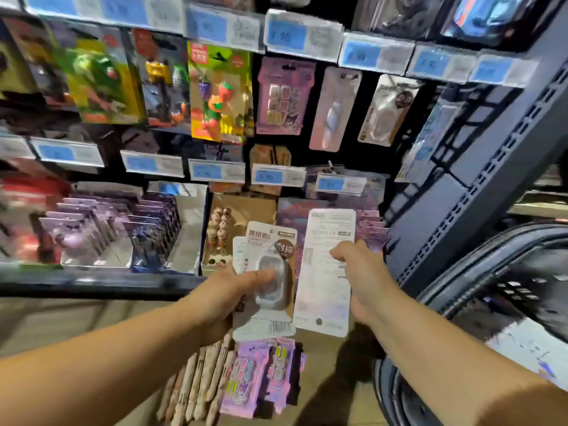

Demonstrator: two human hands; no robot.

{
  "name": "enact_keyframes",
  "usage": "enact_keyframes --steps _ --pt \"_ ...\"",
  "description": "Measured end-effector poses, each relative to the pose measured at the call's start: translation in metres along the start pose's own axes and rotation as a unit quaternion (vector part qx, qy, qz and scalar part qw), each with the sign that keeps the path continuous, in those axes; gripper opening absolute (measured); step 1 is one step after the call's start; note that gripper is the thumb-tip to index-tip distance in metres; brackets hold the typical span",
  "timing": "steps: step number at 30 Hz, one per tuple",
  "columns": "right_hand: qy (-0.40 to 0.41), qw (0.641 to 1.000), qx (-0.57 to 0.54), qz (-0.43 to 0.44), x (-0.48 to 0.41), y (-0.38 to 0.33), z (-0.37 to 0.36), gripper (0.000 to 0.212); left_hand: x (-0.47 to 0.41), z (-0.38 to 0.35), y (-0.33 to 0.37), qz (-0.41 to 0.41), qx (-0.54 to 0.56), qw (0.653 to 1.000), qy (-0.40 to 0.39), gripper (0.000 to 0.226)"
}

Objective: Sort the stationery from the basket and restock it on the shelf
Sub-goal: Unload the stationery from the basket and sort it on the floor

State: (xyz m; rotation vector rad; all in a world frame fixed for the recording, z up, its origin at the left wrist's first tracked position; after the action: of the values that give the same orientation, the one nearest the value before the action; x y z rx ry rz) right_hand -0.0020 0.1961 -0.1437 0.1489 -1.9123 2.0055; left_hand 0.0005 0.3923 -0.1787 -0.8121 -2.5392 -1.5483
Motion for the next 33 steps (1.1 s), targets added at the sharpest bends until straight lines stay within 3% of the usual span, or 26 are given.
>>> enact_keyframes --steps 2,4,6,9,14,18,22,25,33 --pt "-0.017 1.0 0.006 -0.017 -0.005 0.013 -0.022 0.008 -0.001 0.023 -0.018 0.01 0.018 1.0 0.022 0.06" --pt "-0.046 0.998 0.021 -0.03 -0.008 0.026 -0.043 0.026 -0.003 0.046 -0.035 0.016 0.051 0.997 0.047 0.082" --pt "-0.075 0.995 0.037 -0.053 -0.008 0.04 -0.063 0.053 -0.002 0.06 -0.046 0.017 0.051 0.996 0.068 0.057" --pt "-0.087 0.991 0.034 -0.093 -0.007 0.061 -0.092 0.07 0.001 0.064 -0.053 0.032 0.011 0.998 0.062 0.017" --pt "-0.121 0.987 0.03 -0.105 -0.004 0.079 -0.111 0.047 0.005 0.069 -0.058 0.015 0.0 0.999 0.042 0.038" --pt "-0.143 0.984 0.091 -0.056 -0.003 0.088 -0.112 0.022 0.008 0.069 -0.06 -0.012 0.02 0.999 0.026 0.028" --pt "-0.181 0.977 0.109 -0.028 -0.001 0.088 -0.107 0.031 0.008 0.071 -0.062 -0.016 0.03 0.999 0.021 0.044" --pt "-0.146 0.98 0.132 -0.025 -0.002 0.094 -0.1 0.061 0.008 0.075 -0.062 -0.012 0.048 0.999 0.003 0.049" --pt "-0.078 0.984 0.157 -0.026 0.003 0.104 -0.095 0.054 0.003 0.087 -0.067 0.029 0.082 0.996 -0.003 0.06"
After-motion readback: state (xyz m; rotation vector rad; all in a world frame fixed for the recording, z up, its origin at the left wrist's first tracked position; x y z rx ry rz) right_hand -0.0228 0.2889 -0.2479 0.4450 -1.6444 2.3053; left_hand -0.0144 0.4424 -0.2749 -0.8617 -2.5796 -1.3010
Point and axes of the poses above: each hand's wrist, its own x-axis away from the middle knuckle, its own z-axis out of the back of the hand, y = z × x, the point moved 2 cm from there along -x, towards the middle knuckle, and after that the axes turned 8 degrees about x, right-handed, at the moved point
